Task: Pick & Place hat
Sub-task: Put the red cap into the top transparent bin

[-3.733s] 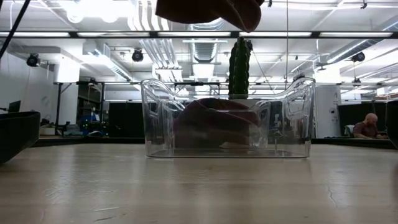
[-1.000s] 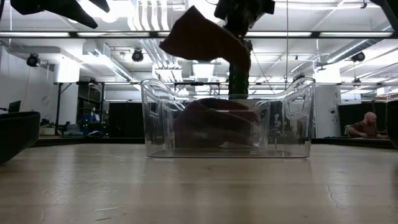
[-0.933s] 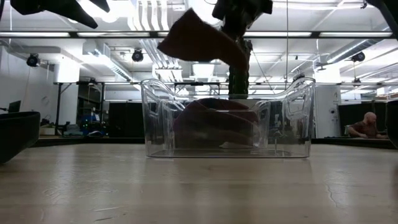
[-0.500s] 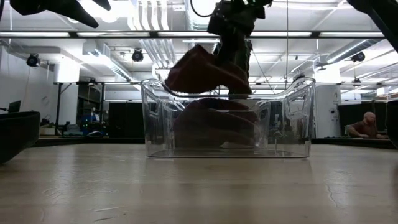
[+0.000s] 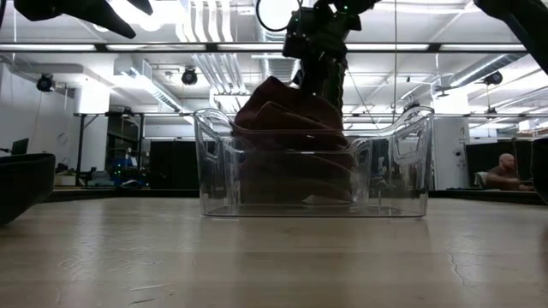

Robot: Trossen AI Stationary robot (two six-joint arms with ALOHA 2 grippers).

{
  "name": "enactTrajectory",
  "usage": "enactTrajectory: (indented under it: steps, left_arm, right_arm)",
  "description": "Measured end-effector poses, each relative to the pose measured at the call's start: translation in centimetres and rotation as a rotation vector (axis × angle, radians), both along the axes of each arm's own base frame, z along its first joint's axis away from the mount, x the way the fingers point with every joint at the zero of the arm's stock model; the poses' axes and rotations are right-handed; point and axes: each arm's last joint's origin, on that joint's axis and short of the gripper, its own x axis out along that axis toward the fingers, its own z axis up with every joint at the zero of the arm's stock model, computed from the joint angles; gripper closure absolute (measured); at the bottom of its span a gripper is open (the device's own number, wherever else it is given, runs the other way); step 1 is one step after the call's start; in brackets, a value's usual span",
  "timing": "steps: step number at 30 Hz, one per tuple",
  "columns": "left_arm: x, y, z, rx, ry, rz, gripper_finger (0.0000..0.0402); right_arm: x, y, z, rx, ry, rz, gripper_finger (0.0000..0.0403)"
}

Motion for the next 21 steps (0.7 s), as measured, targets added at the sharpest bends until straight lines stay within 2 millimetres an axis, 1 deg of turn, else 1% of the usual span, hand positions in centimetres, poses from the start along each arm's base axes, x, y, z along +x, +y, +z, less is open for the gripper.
enactTrajectory:
  steps: [7, 13, 21]
  left_arm:
    - [0.0, 0.0, 0.0, 0.001, 0.001, -0.001, 0.0184]
    - [0.0, 0.0, 0.0, 0.002, 0.001, -0.001, 0.0184]
    - [0.0, 0.0, 0.0, 0.003, 0.002, -0.001, 0.0184]
  right_arm:
    - [0.1, 0.0, -1.3, -0.003, 0.027, -0.010, 0.0391]
    - [0.2, 0.3, -2.9, 0.014, 0.058, -0.002, 0.0391]
    - [0.2, 0.5, -3.8, 0.023, 0.074, 0.002, 0.0371]
